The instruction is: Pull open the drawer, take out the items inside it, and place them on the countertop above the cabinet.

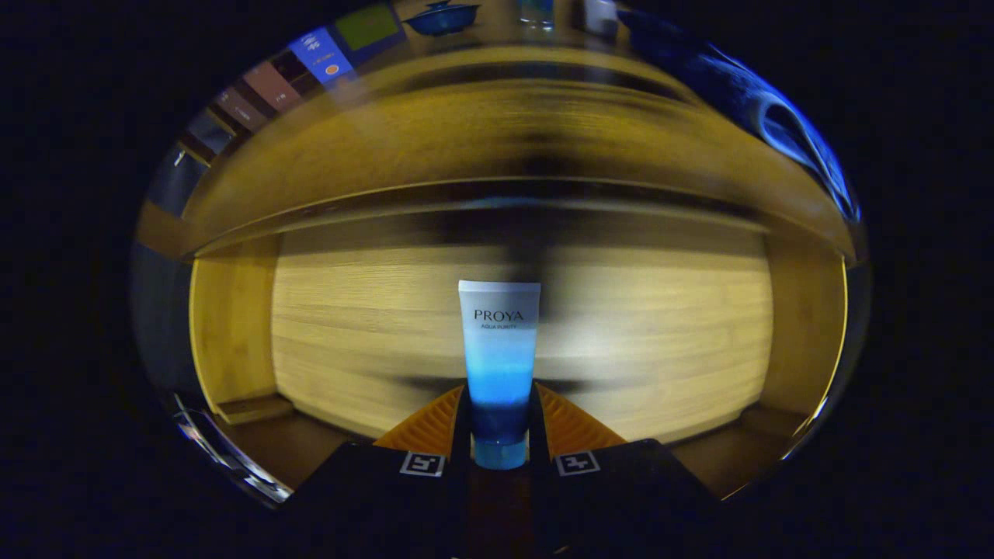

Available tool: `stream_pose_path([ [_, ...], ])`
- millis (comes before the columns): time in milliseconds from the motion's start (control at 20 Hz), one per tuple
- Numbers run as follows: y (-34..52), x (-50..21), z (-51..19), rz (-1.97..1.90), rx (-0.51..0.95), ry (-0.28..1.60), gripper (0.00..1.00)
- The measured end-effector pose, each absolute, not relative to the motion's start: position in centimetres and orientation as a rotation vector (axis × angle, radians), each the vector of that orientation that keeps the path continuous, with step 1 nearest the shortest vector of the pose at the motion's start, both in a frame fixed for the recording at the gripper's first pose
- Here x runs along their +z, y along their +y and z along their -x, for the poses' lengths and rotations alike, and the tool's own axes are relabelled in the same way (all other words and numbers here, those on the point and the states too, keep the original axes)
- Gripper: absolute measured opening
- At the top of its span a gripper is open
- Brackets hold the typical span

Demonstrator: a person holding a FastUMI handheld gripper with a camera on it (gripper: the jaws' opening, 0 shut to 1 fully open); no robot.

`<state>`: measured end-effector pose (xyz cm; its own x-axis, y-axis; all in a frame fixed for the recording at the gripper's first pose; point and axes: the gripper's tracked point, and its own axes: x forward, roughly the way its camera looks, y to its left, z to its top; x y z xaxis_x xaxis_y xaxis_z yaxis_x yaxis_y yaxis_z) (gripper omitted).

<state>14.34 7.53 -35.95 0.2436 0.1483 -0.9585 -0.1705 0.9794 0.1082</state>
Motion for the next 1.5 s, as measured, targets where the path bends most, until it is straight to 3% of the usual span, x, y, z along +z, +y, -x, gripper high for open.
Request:
stream_pose_path([
  [450,5.4,-25.5,-12.4,-0.049,0.237,1.173,0.37],
  [700,6.6,-19.5,-17.4,-0.024,0.269,1.083,0.37],
  [1100,7.4,-21.9,-27.9,0.011,0.159,1.127,0.37],
  [1500,6.9,-24.7,-30.8,0.086,0.125,1.157,0.37],
])
